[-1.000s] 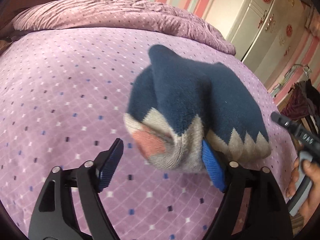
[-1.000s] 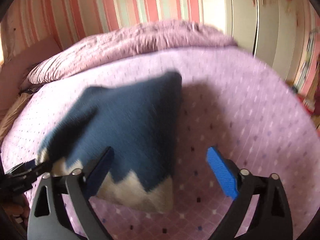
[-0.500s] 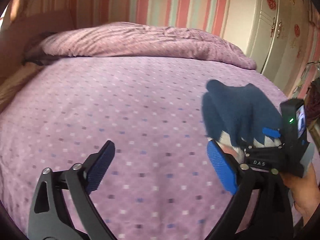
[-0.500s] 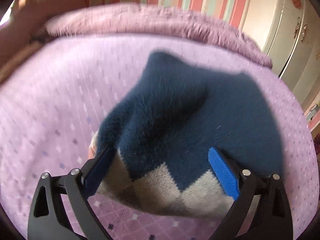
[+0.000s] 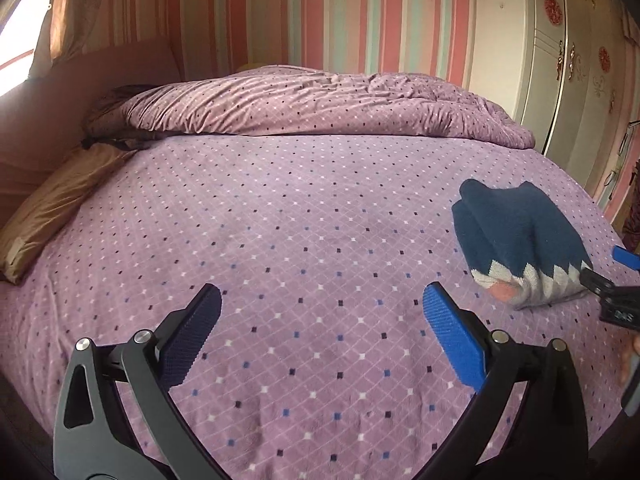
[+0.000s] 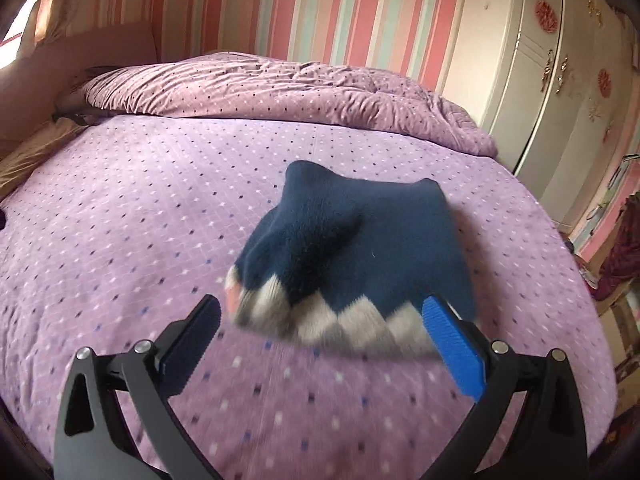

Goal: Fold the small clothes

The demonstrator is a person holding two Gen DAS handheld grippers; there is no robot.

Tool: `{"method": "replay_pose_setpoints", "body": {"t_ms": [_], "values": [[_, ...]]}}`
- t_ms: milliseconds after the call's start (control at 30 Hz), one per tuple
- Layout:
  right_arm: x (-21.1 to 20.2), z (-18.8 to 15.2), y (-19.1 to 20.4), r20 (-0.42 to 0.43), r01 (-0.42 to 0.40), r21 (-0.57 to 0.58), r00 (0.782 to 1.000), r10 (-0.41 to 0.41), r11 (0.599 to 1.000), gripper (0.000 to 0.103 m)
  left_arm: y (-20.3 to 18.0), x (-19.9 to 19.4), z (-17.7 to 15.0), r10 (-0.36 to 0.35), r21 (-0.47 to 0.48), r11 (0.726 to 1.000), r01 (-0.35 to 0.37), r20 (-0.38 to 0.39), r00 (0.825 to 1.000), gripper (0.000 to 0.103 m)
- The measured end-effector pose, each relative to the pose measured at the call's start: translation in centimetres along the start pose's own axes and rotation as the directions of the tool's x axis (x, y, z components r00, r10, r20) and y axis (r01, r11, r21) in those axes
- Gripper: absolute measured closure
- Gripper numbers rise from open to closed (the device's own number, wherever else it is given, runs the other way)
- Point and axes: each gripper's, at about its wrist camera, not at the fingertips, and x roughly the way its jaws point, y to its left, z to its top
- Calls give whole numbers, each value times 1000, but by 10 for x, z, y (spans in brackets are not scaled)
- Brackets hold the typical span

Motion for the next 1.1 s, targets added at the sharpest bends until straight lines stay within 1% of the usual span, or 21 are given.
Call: {"method": "replay_pose_setpoints", "body": {"t_ms": [100,200,233,400,500,533,600,633,767,900,967,1100], "values": [[-29,-11,1,-21,-29,18,999,29,999,2,-1,-13,-4,18,21,1000,-18,-6,1000,3],[-58,-20,0,-22,-29,47,999,30,998,2,-9,-26,-13,59,76,996,-56,-37,998,3],[-66,-23,0,-17,-25,51,1000,26,998,2,-10,-30,-17,60,86,995,-57,-42,997,3],[-105,-27,3,44,-7,66,999,4,998,2,-17,-55,-40,14,94,996,-7,-70,997,3],[-122,-25,4,76,9,66,997,-14,998,2,-24,-70,-52,14,102,995,-7,-67,998,3],[-128,-25,5,83,13,62,996,-18,998,2,-27,-78,-55,2,104,995,4,-61,998,3],[-136,-25,6,92,17,60,995,-23,998,2,-30,-90,-58,-32,96,995,37,-51,998,3],[-140,-25,7,95,15,59,995,-20,998,2,-31,-95,-59,-37,90,995,42,-48,998,3],[-157,-28,7,99,-12,74,995,5,997,2,-35,-112,-61,-29,86,996,32,-34,999,3],[-170,-33,7,97,-21,83,995,13,996,2,-34,-121,-59,-44,65,997,45,-22,999,3],[-175,-35,7,94,-40,95,995,31,995,2,-31,-125,-56,-30,49,998,30,-14,999,3],[-182,-39,6,95,-36,103,995,26,994,2,-27,-128,-53,-4,39,999,4,-4,1000,3]]}}
